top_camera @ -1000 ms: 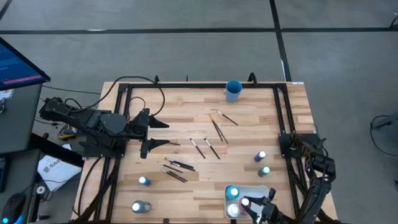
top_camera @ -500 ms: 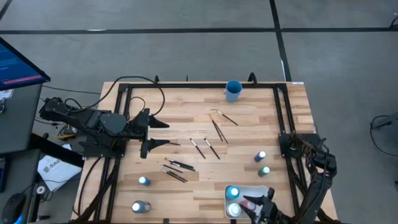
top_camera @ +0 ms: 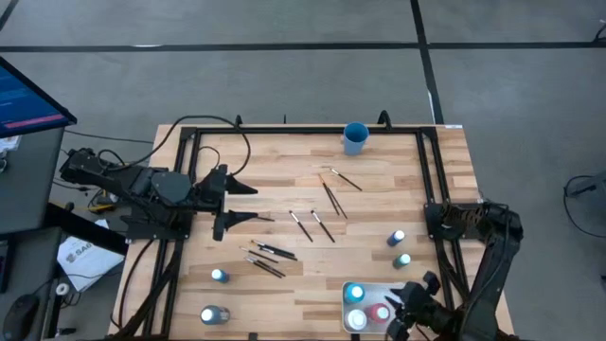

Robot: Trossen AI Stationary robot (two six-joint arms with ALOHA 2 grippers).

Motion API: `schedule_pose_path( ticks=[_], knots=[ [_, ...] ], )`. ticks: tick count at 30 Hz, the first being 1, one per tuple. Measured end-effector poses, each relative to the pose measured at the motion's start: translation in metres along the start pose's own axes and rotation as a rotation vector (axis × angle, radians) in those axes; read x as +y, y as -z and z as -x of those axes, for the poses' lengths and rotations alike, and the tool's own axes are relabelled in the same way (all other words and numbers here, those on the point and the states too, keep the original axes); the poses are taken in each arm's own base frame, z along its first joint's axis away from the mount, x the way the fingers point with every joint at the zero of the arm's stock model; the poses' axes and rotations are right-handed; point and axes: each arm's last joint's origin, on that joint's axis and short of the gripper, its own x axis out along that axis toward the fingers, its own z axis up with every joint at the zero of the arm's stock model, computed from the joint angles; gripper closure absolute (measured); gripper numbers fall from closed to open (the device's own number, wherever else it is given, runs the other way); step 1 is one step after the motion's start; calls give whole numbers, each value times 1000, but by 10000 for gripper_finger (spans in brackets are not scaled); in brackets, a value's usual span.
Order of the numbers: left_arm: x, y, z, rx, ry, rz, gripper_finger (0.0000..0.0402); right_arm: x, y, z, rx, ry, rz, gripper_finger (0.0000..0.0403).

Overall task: Pick & Place Paint Supplies
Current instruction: Put the large pink paint bottle into the white bin

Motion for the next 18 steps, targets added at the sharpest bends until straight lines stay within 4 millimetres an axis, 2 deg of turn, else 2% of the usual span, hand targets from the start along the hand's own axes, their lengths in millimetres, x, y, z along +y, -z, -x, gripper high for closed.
schedule_pose_path(
  ticks=[2,4,8,12,18],
  knots=[
    [1,-2,3,-18,-9,13,105,1,7,-1,24,15,6,368],
    [3,-4,7,-37,-30,30,105,1,13,-1,22,20,1,392],
    [7,-7,16,-76,-65,43,105,-1,24,-1,14,54,-28,386],
    [10,-10,23,-102,-72,54,105,2,38,-8,26,86,-10,400],
    [12,-12,29,-119,-67,64,105,10,58,-29,1,143,-8,401]
  ],
)
